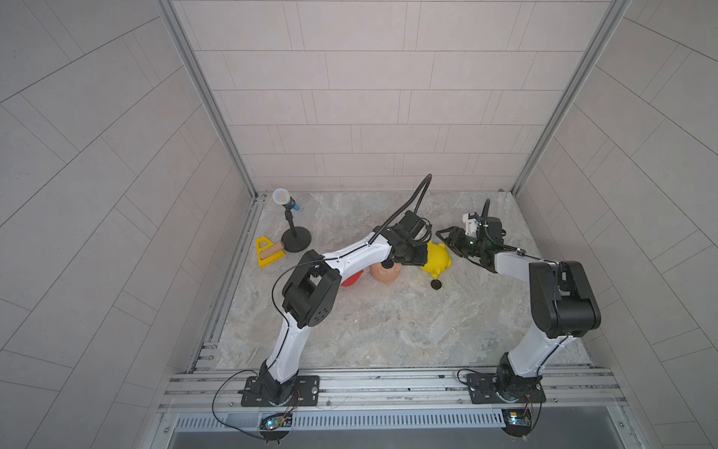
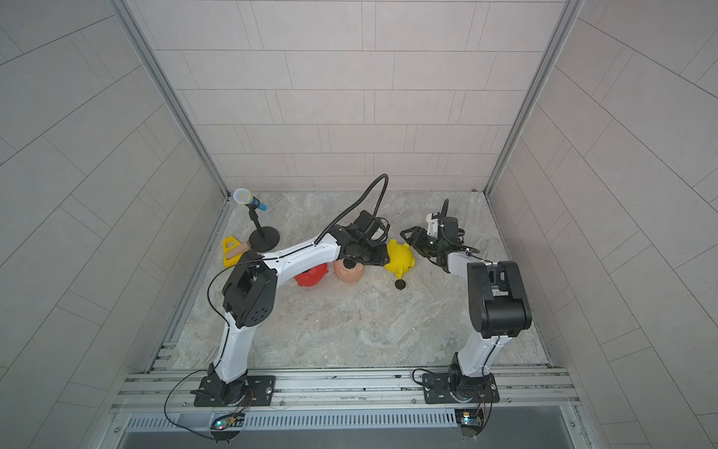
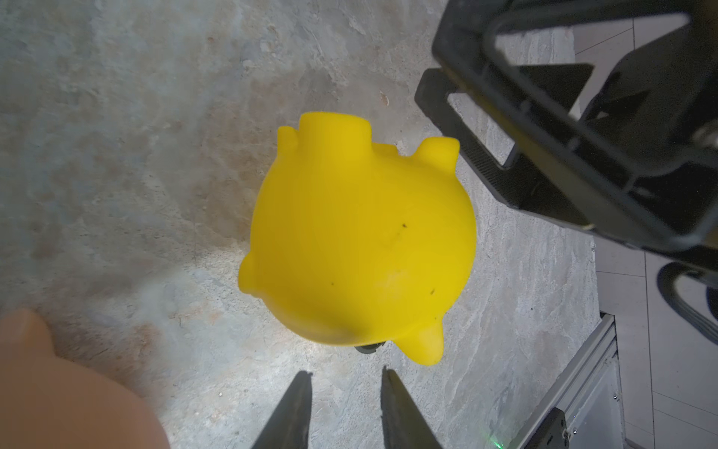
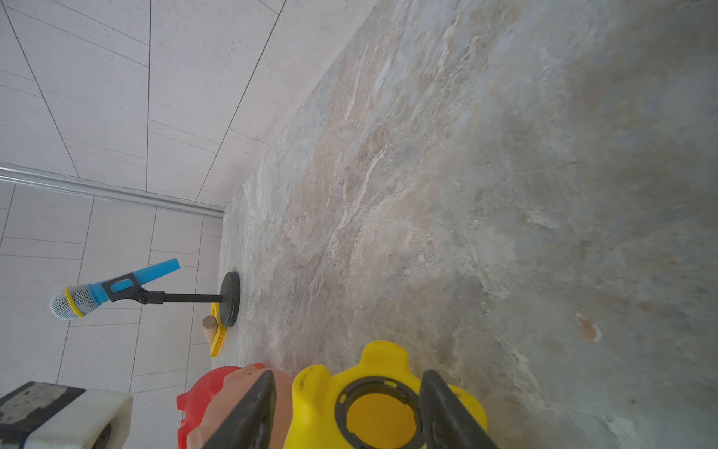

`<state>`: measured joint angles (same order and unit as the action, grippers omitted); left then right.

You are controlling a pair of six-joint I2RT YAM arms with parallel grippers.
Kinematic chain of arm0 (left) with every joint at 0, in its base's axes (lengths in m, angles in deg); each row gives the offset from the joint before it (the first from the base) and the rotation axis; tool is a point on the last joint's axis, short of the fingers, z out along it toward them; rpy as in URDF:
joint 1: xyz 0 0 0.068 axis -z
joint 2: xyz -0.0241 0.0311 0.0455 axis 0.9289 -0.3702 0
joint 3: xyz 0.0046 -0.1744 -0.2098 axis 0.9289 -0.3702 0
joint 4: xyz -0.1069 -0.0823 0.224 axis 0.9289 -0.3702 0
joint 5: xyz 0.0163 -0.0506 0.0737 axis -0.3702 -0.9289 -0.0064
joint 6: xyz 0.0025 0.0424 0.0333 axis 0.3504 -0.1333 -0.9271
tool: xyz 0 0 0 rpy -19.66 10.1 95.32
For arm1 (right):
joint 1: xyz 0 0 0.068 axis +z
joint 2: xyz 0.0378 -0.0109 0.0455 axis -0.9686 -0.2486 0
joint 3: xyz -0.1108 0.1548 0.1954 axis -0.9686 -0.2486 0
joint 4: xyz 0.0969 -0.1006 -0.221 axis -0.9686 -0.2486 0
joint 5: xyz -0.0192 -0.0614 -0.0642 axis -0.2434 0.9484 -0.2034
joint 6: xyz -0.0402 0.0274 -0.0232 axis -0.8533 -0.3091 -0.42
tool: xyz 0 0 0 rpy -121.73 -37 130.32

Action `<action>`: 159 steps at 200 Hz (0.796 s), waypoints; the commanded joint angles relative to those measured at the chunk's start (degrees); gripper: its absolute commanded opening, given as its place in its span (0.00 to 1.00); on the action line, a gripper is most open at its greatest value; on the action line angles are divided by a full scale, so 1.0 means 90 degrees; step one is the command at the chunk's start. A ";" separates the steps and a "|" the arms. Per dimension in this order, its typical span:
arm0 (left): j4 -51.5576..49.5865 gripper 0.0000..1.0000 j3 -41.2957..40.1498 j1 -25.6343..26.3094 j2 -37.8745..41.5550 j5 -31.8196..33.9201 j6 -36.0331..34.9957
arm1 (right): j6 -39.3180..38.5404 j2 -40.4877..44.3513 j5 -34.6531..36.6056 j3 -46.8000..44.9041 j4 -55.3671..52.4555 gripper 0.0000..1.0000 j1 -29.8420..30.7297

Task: Close piggy banks
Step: Turn over the piggy bank at the center of the board.

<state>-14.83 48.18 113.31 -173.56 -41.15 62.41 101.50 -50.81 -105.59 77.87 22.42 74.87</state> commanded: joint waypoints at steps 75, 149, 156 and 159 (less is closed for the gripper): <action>-0.0274 0.35 0.0347 0.0028 -0.0300 0.0095 -0.0145 | 0.0125 -0.0015 -0.0219 -0.0031 0.0175 0.60 0.0081; -0.0364 0.35 0.0475 0.0025 -0.0459 0.0176 -0.0164 | 0.0218 0.0137 -0.0368 -0.0191 0.0264 0.60 0.0081; -0.0364 0.35 0.0473 0.0020 -0.0468 0.0172 -0.0165 | 0.0239 0.0173 -0.0389 -0.0209 0.0274 0.60 0.0081; -0.0364 0.35 0.0475 0.0025 -0.0475 0.0168 -0.0165 | 0.0244 0.0193 -0.0392 -0.0213 0.0278 0.60 0.0081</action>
<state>-17.03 50.98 113.31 -176.67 -40.58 62.22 102.85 -51.02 -108.08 76.93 23.30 75.25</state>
